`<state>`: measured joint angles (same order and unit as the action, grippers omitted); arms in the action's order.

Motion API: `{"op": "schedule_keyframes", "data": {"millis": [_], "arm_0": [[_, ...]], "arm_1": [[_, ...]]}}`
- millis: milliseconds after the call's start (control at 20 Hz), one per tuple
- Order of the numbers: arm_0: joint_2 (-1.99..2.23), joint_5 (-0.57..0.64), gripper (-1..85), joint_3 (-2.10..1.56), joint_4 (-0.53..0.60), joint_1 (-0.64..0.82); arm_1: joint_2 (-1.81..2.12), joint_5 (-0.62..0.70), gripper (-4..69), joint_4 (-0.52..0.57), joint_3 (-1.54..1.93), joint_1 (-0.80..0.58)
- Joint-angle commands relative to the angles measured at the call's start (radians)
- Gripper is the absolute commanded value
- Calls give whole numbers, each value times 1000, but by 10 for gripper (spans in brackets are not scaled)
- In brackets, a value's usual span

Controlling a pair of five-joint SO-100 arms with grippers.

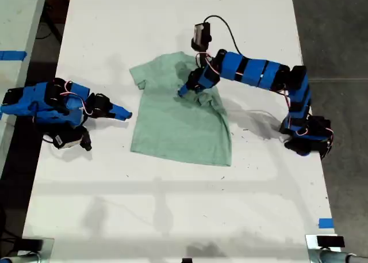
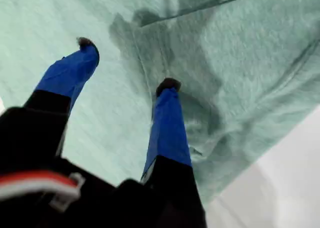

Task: Fold t shirt

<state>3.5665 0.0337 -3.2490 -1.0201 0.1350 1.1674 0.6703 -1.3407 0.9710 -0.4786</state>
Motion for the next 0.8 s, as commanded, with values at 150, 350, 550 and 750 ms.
{"op": "schedule_keyframes", "data": {"millis": [150, 350, 550, 750], "arm_0": [[6, 5, 97, -43, -2, 3], [6, 5, 97, -43, -2, 3], [6, 5, 97, -43, -2, 3], [6, 5, 97, -43, -2, 3]], "arm_1": [[552, -40, 252, -285, 130, -37], [1166, -107, 241, -193, 842, -71], [1830, -202, 178, -103, 1514, -21], [2333, -255, 35, -146, 1979, 55]]}}
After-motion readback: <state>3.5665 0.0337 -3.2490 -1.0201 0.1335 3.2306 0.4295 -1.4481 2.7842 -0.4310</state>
